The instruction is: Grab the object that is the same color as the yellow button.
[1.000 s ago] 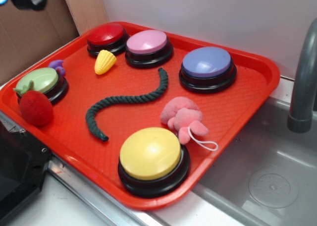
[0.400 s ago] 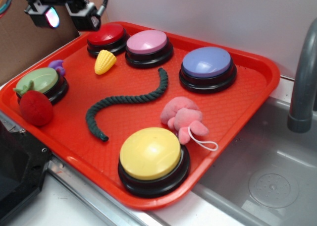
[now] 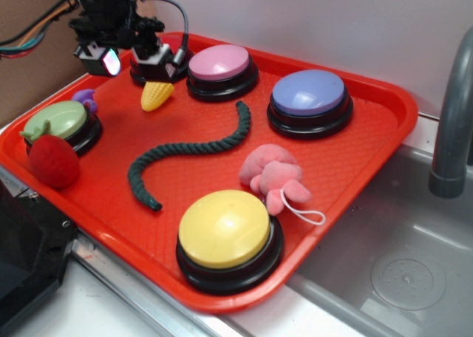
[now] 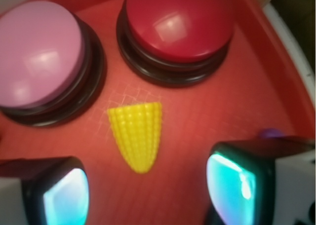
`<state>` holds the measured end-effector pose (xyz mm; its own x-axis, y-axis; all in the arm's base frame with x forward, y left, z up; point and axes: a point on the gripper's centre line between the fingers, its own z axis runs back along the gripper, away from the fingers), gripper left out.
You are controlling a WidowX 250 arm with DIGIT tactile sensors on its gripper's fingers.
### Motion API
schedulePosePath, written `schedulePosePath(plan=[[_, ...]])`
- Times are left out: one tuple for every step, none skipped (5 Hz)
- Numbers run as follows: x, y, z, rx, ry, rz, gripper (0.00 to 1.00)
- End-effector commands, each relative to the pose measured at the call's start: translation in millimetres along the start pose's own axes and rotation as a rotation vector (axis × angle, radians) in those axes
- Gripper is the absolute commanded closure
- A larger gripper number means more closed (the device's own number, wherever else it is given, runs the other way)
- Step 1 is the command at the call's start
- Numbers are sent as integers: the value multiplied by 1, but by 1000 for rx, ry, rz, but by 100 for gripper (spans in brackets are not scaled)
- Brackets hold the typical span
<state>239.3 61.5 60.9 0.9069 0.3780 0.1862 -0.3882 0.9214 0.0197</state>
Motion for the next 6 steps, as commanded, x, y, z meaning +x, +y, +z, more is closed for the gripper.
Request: schedulePosePath(plan=[[9,-1,-15,25,-49,26,0],[9,-1,-26,37,-31,23,0],[9,0,-32,33,-26,39,0],[12,7,-32,14,-30,82,98],[15,13,-25,-67,9,107,100],[15,13,-18,-73,-7,108,100]])
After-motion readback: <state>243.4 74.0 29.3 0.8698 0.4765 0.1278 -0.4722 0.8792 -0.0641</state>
